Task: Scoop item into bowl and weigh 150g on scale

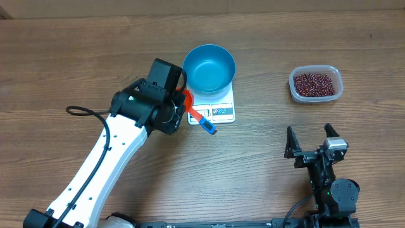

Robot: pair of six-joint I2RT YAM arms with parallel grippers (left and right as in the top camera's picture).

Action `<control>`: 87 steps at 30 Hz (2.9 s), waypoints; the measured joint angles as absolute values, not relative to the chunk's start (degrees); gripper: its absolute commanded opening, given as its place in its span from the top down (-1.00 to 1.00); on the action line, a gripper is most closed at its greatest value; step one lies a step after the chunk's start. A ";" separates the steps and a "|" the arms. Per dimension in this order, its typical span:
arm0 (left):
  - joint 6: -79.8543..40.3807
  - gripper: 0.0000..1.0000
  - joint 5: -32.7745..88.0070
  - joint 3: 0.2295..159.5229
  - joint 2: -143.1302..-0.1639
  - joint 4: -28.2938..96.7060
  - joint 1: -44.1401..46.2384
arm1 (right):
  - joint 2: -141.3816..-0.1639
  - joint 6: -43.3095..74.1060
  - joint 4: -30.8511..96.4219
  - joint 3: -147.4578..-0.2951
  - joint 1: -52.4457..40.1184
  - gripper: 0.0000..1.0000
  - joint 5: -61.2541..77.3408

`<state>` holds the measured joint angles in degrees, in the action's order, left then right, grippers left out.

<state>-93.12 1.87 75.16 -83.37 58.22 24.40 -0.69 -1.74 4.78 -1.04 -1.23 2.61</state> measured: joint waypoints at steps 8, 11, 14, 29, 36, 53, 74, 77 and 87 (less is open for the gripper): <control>-104.97 0.91 1.17 75.16 -83.37 59.75 24.40 | -0.67 -1.72 4.78 -1.04 -1.23 -1.00 2.61; -107.61 0.92 1.23 75.16 -83.37 59.61 24.40 | -0.69 -1.74 4.78 -1.04 -1.23 -1.00 2.61; -109.93 0.92 1.87 75.16 -83.37 59.61 24.40 | -0.67 -1.72 4.78 -1.04 -1.23 -1.00 2.59; -113.89 0.91 5.41 75.16 -83.37 63.46 24.40 | -0.67 0.23 4.78 -1.04 -1.23 -1.00 2.76; -113.89 0.92 5.41 75.16 -83.37 63.75 24.40 | -0.67 16.56 4.64 -1.04 -1.23 -1.00 4.25; -113.89 0.92 5.58 75.16 -83.37 64.31 24.40 | -0.62 30.00 -1.96 -1.10 -1.23 -1.00 16.25; -113.89 0.92 5.58 75.16 -83.37 64.31 24.40 | -13.26 31.33 16.53 -19.25 -1.23 -1.00 12.01; -113.89 0.91 5.61 75.16 -83.37 64.31 24.40 | -19.33 31.33 16.86 -22.04 -1.21 -1.00 12.47; -113.89 0.92 5.58 75.16 -83.37 64.58 24.40 | -37.87 31.38 18.81 -31.88 -1.21 -1.00 21.10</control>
